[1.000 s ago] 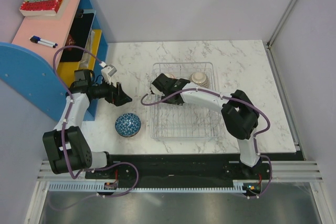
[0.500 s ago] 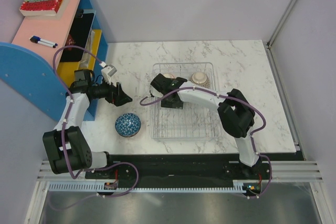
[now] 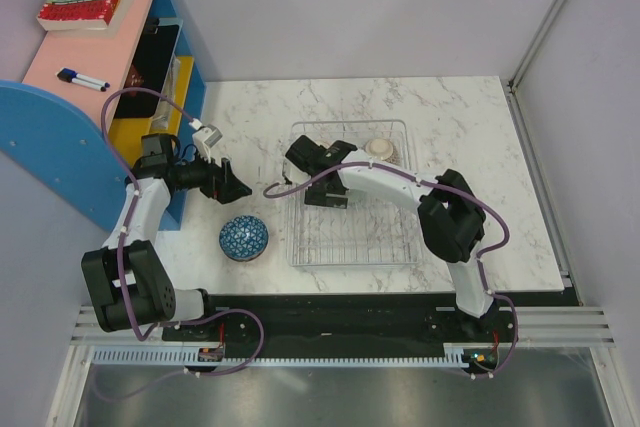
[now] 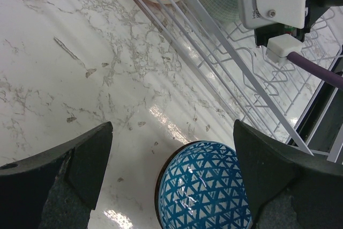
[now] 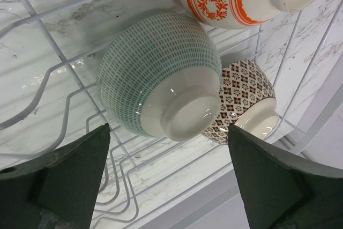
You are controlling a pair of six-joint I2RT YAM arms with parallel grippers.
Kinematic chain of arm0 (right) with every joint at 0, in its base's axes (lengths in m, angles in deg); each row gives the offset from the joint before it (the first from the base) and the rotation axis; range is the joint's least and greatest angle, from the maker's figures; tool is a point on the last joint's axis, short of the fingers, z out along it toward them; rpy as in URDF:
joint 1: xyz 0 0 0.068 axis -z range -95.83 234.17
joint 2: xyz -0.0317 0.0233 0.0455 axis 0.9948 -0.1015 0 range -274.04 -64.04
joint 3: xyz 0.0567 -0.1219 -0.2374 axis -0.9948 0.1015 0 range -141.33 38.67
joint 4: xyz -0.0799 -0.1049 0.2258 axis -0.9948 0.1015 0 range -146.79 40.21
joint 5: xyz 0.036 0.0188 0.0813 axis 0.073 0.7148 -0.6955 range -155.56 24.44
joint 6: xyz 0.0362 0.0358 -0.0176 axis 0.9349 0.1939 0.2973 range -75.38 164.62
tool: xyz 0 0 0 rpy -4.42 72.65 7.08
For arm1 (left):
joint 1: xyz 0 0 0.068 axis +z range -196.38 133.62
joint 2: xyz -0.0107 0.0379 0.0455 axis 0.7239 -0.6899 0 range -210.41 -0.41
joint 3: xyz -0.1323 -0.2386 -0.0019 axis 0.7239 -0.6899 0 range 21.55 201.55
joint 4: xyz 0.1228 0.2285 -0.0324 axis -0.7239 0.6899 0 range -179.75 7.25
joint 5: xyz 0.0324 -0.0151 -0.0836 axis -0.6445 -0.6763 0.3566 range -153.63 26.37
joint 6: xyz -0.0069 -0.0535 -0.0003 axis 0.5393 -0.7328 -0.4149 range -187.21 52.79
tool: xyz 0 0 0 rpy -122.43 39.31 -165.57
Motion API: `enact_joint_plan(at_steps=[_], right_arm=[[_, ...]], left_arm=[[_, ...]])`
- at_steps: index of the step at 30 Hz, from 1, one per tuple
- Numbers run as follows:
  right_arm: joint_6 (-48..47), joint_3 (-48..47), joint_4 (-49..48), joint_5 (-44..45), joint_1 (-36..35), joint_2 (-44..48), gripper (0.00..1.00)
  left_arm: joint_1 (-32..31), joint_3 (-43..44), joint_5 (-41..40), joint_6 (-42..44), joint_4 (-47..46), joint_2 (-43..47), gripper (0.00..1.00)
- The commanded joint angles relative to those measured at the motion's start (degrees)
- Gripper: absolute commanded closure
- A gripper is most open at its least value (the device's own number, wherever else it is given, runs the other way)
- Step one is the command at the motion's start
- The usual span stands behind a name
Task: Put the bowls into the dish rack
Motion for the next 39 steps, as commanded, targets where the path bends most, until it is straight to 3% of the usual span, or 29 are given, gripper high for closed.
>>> enact_joint_plan(at_steps=[1,10,15,24,27,32,39], right_arm=[[2.0,-4.6,3.3,-2.3,-0.4,2.6,0.03],[8.1,-12.3,2.5,-10.4,0.2,11.5,0.02],[8.9,-6.6,1.3,-11.9,0.5,16.9,0.02],[8.6,5.8,-0.9,-13.4,2.1,24.3,0.02],[9.0,9.3,-1.9,-13.8,2.7,24.1,0.02],[9.8,13.8,-12.4,-10.9,5.1,23.2,0.02],[16.3,3.1,-21.7,-4.1,11.9,12.6,0.02]], left_arm=[[0.7,0.1,0.3,2.3,-0.4,0.6,0.00],[0.8,-0.7,-8.2,8.9,4.4,0.0,0.00],[0.8,-1.5,-9.2,14.1,8.9,1.3,0.00],[0.8,-3.3,-11.2,20.1,13.8,2.8,0.14],[0.8,-4.3,-12.0,21.4,14.5,3.4,0.22],[0.8,-5.4,-12.3,22.5,15.5,3.8,0.38],[0.8,-6.0,-12.7,23.8,16.8,4.1,0.65]])
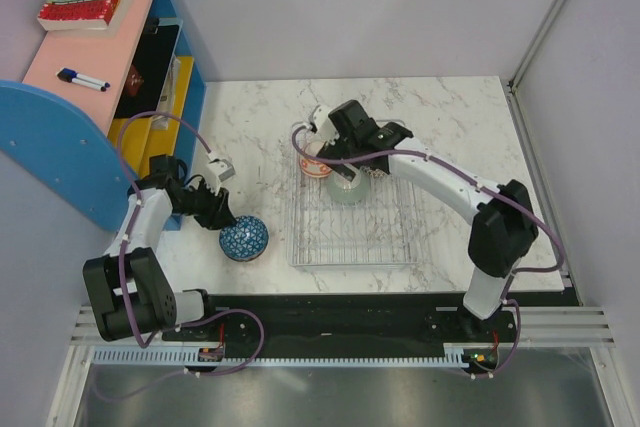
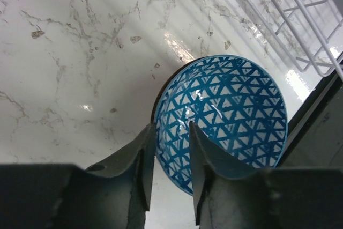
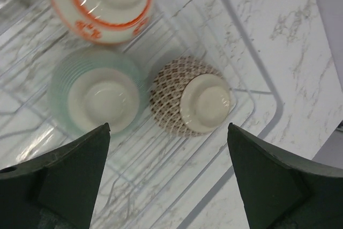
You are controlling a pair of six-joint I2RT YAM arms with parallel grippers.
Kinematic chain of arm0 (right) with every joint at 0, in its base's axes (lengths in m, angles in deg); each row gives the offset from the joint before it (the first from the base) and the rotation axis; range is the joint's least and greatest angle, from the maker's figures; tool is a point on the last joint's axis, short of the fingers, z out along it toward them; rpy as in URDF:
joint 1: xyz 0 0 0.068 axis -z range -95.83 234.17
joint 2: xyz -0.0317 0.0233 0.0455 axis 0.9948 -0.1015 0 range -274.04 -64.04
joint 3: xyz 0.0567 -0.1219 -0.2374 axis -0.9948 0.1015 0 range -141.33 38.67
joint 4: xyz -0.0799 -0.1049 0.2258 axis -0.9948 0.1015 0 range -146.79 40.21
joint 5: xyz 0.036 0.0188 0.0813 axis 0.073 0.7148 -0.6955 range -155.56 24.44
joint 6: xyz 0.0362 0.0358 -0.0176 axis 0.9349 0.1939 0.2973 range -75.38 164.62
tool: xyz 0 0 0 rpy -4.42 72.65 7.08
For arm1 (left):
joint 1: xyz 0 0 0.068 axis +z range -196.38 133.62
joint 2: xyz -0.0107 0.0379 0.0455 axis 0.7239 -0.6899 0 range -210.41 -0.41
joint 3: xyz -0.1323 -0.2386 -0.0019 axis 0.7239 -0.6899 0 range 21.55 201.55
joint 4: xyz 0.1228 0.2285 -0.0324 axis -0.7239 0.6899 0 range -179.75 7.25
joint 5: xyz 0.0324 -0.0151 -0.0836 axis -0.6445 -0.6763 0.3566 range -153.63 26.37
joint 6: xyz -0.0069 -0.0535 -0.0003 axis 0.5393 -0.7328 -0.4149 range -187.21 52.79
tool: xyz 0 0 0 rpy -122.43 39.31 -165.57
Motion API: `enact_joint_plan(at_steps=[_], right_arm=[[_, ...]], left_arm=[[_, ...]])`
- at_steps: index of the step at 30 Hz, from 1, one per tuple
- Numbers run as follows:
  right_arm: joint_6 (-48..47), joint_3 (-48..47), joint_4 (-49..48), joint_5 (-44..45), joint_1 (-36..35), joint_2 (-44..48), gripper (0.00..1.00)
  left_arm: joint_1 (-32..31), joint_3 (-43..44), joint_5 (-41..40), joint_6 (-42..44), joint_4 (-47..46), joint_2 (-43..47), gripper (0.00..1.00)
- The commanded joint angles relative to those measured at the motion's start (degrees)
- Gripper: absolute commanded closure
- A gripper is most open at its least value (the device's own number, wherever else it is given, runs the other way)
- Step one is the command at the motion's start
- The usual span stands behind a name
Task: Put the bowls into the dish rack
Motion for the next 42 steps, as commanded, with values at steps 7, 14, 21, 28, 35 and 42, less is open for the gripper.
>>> enact_joint_plan(at_steps=[7,14,21,28,35,42], right_arm=[[7.6,-17.6,-10.1,13.9,4.5,-18.2,0.02],[6.5,-23.8,-14.6,19.0,5.7,-24.8,0.03],[5.7,-26.5,-19.3,20.6,6.8,-27.5,0.03],[3.0,-31.0,-21.6,21.0,7.3,-31.0,0.03],[0.3,-35.7,-25.1,20.2,8.2,-34.6,0.03],[-3.8,-43.5,-27.2,20.0,8.9,-40.9,0.03]], left_arm=[[0.3,-0.6,-1.0,4.3,1.7,0.3,0.79],[0.3,-0.7,-0.4,4.5,1.7,-0.4,0.96],[0.4,-0.3,0.6,4.7,1.7,-1.2,0.98],[0.3,-0.5,1.1,4.6,1.7,-1.4,0.98],[0.3,-0.5,1.2,4.6,1.7,-1.7,0.98],[0.3,-0.7,1.1,4.6,1.7,-1.9,0.98]])
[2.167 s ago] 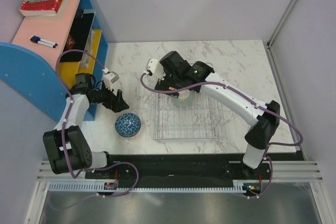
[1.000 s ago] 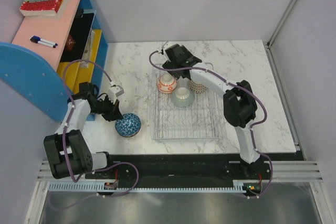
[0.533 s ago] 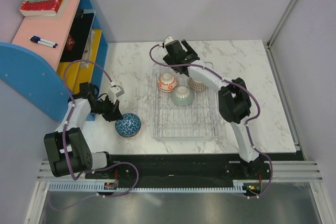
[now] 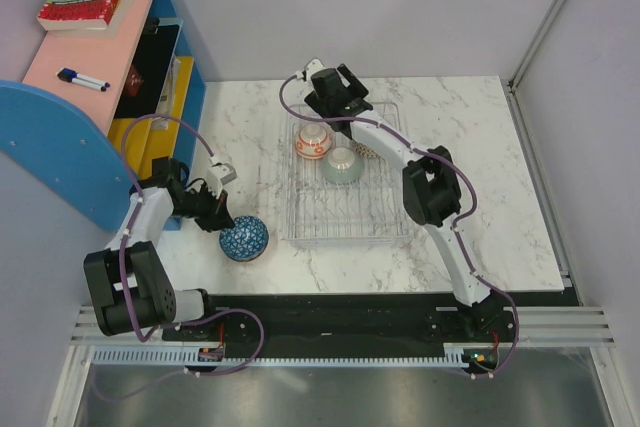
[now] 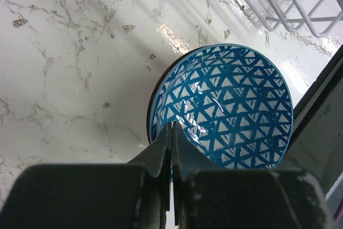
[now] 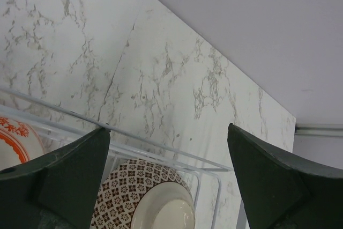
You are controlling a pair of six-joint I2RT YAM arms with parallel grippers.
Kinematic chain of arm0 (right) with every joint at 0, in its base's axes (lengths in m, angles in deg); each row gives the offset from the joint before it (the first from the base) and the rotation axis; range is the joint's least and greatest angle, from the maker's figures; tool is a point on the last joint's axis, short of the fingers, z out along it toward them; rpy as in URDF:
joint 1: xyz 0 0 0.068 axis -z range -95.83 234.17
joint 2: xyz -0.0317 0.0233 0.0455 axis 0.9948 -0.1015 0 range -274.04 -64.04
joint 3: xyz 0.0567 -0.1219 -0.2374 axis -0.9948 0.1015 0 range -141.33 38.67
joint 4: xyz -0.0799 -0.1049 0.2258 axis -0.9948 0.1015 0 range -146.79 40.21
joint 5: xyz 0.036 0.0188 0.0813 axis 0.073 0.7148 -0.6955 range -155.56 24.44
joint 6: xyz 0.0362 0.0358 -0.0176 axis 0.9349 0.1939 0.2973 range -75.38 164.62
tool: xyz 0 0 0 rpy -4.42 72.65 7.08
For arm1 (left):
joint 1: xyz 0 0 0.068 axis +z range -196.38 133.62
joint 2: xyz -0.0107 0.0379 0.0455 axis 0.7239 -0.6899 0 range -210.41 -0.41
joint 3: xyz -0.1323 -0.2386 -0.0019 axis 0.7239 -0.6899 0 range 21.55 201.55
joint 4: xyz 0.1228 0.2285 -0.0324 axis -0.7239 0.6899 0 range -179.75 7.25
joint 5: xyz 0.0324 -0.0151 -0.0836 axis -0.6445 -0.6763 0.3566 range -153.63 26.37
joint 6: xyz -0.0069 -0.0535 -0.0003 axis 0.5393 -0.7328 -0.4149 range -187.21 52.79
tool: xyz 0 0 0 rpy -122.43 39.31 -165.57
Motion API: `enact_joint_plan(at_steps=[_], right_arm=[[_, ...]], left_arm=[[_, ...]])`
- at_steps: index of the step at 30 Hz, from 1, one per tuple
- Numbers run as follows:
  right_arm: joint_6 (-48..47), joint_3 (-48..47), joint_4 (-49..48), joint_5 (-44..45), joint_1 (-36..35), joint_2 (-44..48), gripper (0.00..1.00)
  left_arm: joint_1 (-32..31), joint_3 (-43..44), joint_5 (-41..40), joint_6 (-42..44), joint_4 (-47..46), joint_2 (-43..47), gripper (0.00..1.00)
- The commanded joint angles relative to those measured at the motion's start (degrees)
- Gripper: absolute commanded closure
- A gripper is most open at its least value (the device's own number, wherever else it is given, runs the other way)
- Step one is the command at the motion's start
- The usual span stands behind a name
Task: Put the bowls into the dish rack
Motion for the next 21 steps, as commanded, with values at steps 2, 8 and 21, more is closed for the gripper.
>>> enact_joint_plan(at_steps=[2,8,21], right_arm=[[-4.5,-8.8,-7.8,0.8,1.2,-3.9,0.03],[-5.1,-7.8,-9.6,0.9,1.2,-3.8,0.03],[2.7,19.4,-5.9,-4.8,-1.1,21.8,0.02]], left_arm=[[0.3,0.0,2.0,2.4,0.6,-0.2,0.98],[0.3,-0.3,2.2,2.3,0.5,0.2,0.98],[0.3,-0.5,0.8,3.0,1.2,1.2,0.86]])
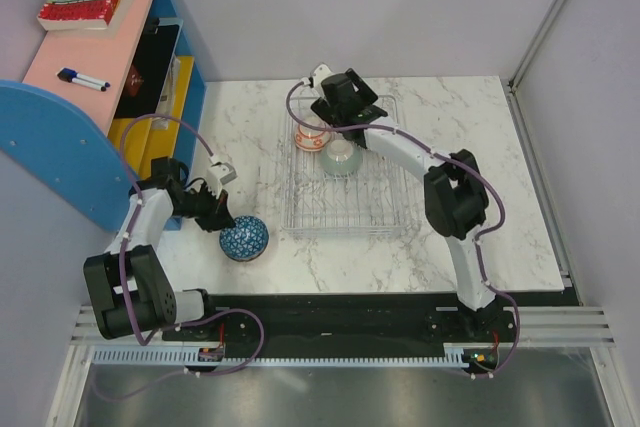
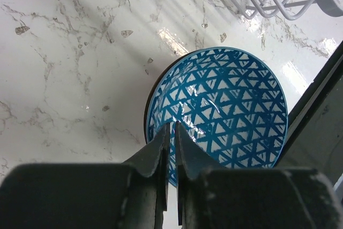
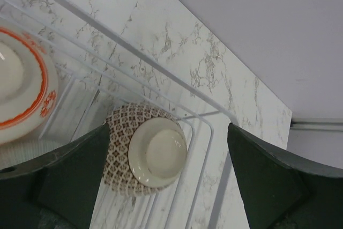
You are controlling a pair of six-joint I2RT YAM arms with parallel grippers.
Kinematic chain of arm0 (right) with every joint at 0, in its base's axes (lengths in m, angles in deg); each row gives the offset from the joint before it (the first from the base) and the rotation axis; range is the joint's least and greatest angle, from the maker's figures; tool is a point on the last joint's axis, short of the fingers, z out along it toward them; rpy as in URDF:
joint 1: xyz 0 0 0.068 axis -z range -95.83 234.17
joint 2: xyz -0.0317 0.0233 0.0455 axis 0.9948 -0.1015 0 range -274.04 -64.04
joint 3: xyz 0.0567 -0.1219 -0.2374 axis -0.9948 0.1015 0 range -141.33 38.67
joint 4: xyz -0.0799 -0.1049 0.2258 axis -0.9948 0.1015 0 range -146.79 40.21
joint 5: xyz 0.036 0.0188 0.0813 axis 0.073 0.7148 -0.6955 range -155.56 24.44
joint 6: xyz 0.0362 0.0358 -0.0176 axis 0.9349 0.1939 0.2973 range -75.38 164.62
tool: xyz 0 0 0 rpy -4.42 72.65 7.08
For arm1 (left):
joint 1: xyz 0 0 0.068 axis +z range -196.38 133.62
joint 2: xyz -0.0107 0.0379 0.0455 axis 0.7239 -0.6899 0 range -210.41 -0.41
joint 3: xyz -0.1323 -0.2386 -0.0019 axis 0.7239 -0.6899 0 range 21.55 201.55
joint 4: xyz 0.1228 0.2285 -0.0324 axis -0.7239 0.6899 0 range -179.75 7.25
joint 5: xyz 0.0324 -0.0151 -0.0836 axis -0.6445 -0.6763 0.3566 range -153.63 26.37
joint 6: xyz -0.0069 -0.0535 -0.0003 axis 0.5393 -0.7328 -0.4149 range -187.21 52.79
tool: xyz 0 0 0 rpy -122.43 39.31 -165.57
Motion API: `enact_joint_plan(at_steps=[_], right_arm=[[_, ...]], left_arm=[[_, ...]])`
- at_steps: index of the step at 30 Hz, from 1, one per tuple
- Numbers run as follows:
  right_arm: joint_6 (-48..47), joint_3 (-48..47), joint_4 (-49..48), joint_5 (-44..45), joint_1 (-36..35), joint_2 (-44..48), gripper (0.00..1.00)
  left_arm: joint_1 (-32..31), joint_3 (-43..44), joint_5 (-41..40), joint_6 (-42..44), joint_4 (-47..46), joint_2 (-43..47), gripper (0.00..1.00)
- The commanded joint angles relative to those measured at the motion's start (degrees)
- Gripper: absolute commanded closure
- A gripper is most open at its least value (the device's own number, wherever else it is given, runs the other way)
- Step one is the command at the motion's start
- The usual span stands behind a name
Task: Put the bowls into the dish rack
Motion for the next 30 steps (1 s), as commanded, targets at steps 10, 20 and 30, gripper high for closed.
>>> enact_joint_plan(at_steps=[10,20,30], right_arm=[[9.3,16.0,4.8,-7.7,-0.6,29.1,0.02],[10.0,18.4,6.3,-8.7,-0.6,33.3,0.02],[11.7,21.4,6.5,-10.6,-0.6,36.0,0.02]], left_arm=[[0.3,-0.5,-2.5,3.7,1.7,1.1,0.53],[0.3,2.5,-0.1,2.4,4.6,7.5,0.60],[0.3,-1.2,-9.3,1.5,-2.4,2.5,0.59]])
